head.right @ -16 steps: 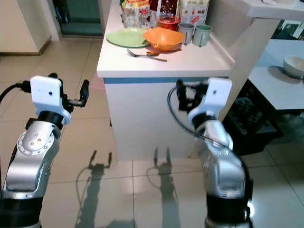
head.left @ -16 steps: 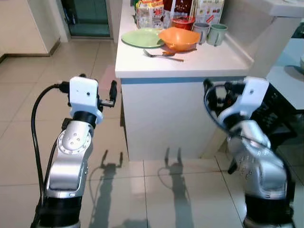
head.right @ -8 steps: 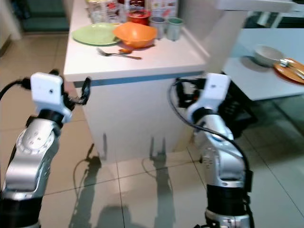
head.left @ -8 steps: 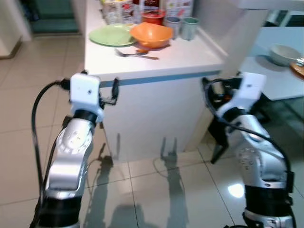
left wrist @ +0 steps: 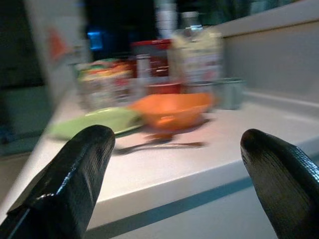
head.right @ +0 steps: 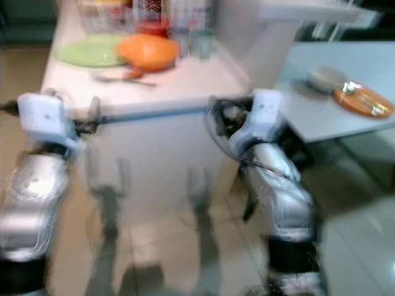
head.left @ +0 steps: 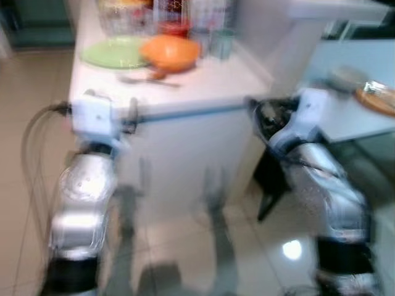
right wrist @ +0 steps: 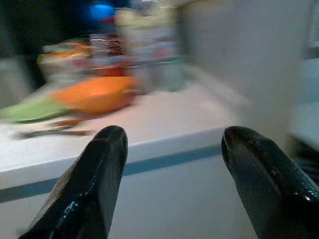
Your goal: Setting the table
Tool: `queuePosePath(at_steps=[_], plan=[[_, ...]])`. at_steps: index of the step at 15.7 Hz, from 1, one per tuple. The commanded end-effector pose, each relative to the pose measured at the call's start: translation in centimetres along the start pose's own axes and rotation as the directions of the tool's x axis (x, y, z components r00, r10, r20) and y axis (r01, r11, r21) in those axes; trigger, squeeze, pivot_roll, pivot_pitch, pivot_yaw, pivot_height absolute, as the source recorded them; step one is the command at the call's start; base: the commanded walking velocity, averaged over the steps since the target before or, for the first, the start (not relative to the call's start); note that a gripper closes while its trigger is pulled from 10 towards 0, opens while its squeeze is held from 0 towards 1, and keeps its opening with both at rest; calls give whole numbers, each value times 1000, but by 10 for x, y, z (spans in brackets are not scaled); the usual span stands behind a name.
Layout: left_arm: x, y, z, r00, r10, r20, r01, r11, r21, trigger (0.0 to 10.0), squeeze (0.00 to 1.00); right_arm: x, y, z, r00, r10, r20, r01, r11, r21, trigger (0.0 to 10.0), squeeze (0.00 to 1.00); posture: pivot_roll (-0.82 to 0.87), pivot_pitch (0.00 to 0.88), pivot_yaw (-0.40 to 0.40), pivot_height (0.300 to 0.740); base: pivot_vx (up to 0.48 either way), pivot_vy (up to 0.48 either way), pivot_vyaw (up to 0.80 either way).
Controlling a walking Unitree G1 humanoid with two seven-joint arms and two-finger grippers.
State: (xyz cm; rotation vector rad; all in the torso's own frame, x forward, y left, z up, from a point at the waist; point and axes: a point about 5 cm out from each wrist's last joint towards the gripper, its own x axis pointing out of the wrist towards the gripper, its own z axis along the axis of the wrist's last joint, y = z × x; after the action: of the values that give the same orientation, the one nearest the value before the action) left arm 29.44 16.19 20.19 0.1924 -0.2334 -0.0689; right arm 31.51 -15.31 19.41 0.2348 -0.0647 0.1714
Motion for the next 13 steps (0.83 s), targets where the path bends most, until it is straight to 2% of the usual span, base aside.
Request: queuePosePath(at_steps=[1, 5, 7, 8, 9, 11, 13], plan=[[-1, 13, 4, 999, 37, 16, -38, 999, 28, 10000, 0, 3, 10, 5, 999, 32, 20, -32, 999, 7, 10000, 0, 44, 0, -76, 740, 352, 0, 0], [2, 17, 7, 998, 59, 23, -60, 998, 36, 10000, 0, 5, 14, 5, 997, 71, 9, -71, 997, -11, 10000, 0, 44, 0, -73, 740, 368, 0, 0], [1, 18, 9, 998, 62, 29, -63, 997, 43, 10000, 0, 6, 12, 2, 999, 46, -23, -48, 994, -102, 10000, 0, 44, 0, -76, 740, 369, 0, 800], [1, 18, 9, 997, 64, 31, -65, 997, 51, 10000, 0, 6, 12, 0, 999, 36, -25, -38, 993, -114, 10000, 0, 45, 0, -76, 740, 368, 0, 800], [0, 18, 9, 998, 63, 29, -64, 996, 54, 10000, 0, 6, 11, 0, 1000, 22, -17, -23, 996, -81, 10000, 0, 45, 0, -76, 740, 371, 0, 800], [1, 17, 9, 999, 47, 28, -49, 997, 58, 10000, 0, 5, 9, 4, 1000, 15, 15, -15, 999, -38, 10000, 0, 40, 0, -67, 740, 366, 0, 0], [1, 15, 9, 999, 38, 26, -39, 998, 59, 10000, 0, 4, 6, 5, 1000, 6, 20, -6, 999, -36, 10000, 0, 37, 0, -69, 740, 368, 0, 0]])
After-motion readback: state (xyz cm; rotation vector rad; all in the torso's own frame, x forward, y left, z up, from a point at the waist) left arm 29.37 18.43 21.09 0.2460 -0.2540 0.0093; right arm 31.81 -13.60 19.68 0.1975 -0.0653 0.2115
